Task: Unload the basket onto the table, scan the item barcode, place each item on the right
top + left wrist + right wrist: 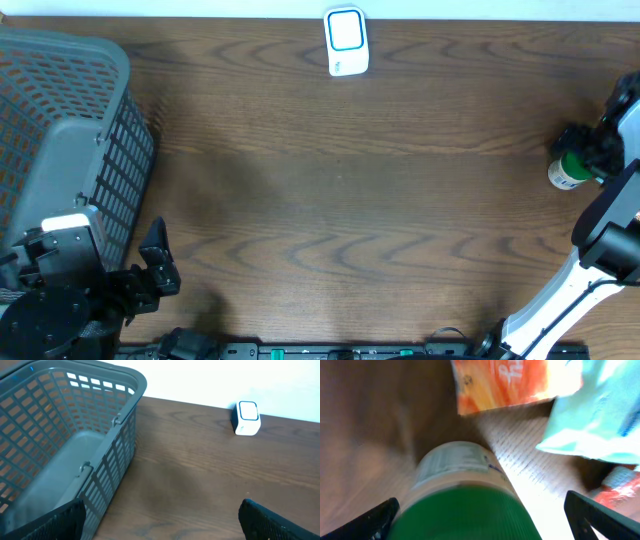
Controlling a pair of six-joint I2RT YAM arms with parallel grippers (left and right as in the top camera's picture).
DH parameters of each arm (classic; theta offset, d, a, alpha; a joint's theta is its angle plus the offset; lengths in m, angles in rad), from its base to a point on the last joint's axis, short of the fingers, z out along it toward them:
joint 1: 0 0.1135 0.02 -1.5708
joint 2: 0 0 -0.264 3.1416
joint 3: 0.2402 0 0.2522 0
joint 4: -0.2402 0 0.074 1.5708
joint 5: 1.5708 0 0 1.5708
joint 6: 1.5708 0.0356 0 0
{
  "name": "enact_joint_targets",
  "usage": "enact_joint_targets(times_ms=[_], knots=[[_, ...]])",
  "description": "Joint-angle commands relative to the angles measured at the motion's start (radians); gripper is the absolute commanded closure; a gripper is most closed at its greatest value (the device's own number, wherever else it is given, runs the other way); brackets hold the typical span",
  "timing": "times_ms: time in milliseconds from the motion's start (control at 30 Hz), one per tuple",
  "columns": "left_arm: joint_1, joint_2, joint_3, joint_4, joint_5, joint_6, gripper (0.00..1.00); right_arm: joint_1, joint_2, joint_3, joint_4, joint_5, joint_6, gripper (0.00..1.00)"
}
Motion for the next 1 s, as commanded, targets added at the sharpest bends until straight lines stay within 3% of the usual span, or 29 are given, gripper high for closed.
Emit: enact_joint_targets(times_ms=[0, 200, 300, 400, 633, 967], knots=[[0.005, 0.002, -0.005, -0.003, -0.01, 0.013, 0.02, 0.005, -0.066, 0.174, -0.056, -0.054, -0.014, 0.01], [0.005, 0.002, -0.005, -0.003, -0.01, 0.013, 0.02, 0.043, -0.199, 0.378, -0.169, -0.288, -0.054, 0.01], [0.005, 0.002, -0.005, -0.003, -0.01, 0.013, 0.02, 0.085, -0.296, 0.394, -0.188, -0.505, -0.172, 0.01], [0.005, 0.002, -0.005, -0.003, -0.01, 0.013, 0.02, 0.139, -0.385, 0.394, -0.215, -0.602, -0.15, 0.01], [0.005, 0.002, -0.005, -0.003, -0.01, 0.013, 0.02, 0.227, -0.509, 0.394, -0.225, -0.602, -0.137, 0.01], [0.005, 0.002, -0.005, -0.003, -0.01, 0.013, 0.02, 0.244, -0.534, 0.394, -0.227, -0.595, -0.137, 0.01]])
